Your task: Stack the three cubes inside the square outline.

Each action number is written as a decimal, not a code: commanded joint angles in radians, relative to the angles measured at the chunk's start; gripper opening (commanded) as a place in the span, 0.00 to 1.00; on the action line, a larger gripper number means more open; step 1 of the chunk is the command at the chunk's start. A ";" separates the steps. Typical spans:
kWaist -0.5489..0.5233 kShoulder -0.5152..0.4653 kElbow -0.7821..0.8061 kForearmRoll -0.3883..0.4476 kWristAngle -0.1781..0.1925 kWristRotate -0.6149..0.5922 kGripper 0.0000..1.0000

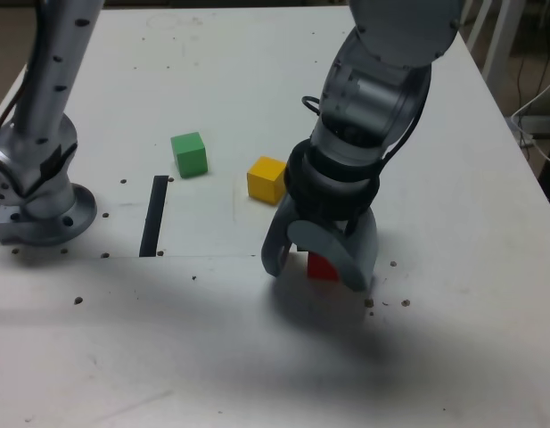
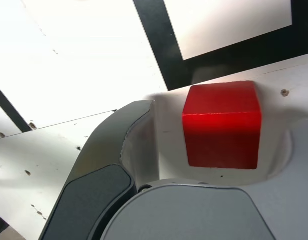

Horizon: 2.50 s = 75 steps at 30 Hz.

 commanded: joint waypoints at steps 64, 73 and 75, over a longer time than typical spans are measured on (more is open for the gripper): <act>0.191 0.017 -0.103 0.061 0.022 -0.073 0.31; 0.205 0.027 -0.086 0.042 0.020 -0.069 0.31; 0.206 0.030 -0.084 0.038 0.018 -0.069 0.31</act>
